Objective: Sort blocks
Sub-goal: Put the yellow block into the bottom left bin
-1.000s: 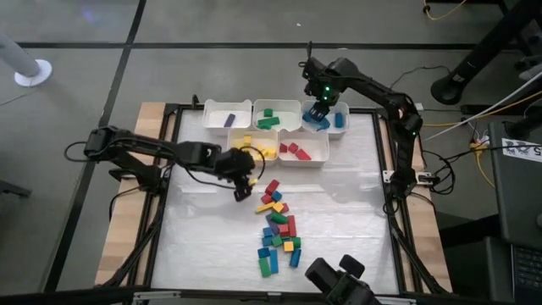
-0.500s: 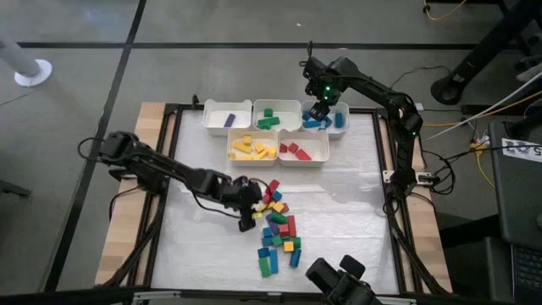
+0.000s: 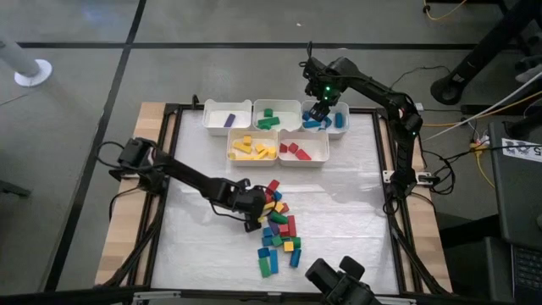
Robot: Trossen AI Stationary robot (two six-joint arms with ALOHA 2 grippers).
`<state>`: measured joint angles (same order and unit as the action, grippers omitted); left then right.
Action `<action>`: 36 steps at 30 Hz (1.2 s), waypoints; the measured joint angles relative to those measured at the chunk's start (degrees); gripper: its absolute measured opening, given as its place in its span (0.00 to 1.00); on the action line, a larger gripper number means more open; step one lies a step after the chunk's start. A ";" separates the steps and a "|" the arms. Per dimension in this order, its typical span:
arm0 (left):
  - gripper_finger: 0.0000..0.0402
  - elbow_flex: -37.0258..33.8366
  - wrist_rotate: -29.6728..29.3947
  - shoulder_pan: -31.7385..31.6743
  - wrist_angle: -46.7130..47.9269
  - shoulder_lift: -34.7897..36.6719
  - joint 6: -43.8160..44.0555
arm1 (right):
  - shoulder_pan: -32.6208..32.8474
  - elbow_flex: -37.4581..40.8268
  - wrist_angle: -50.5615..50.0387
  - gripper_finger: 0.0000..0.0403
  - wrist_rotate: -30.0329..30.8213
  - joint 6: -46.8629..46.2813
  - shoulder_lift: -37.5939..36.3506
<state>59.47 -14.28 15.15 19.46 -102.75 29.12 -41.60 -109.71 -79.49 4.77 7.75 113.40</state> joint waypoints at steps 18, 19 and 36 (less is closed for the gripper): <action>0.10 -0.01 6.82 -3.39 0.09 -2.01 -11.67 | 7.65 0.00 -3.54 0.45 -27.65 -4.94 0.00; 0.10 -0.01 7.95 -3.63 0.39 -1.59 -12.62 | 8.87 0.00 -3.53 0.45 -27.33 -4.92 0.00; 0.11 0.01 4.04 -11.17 20.11 24.00 -25.16 | 31.05 0.00 -1.93 0.45 -14.25 -12.33 0.00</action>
<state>59.48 -10.24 3.98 39.57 -78.75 3.96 -10.55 -109.71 -81.41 -9.48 -4.57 113.40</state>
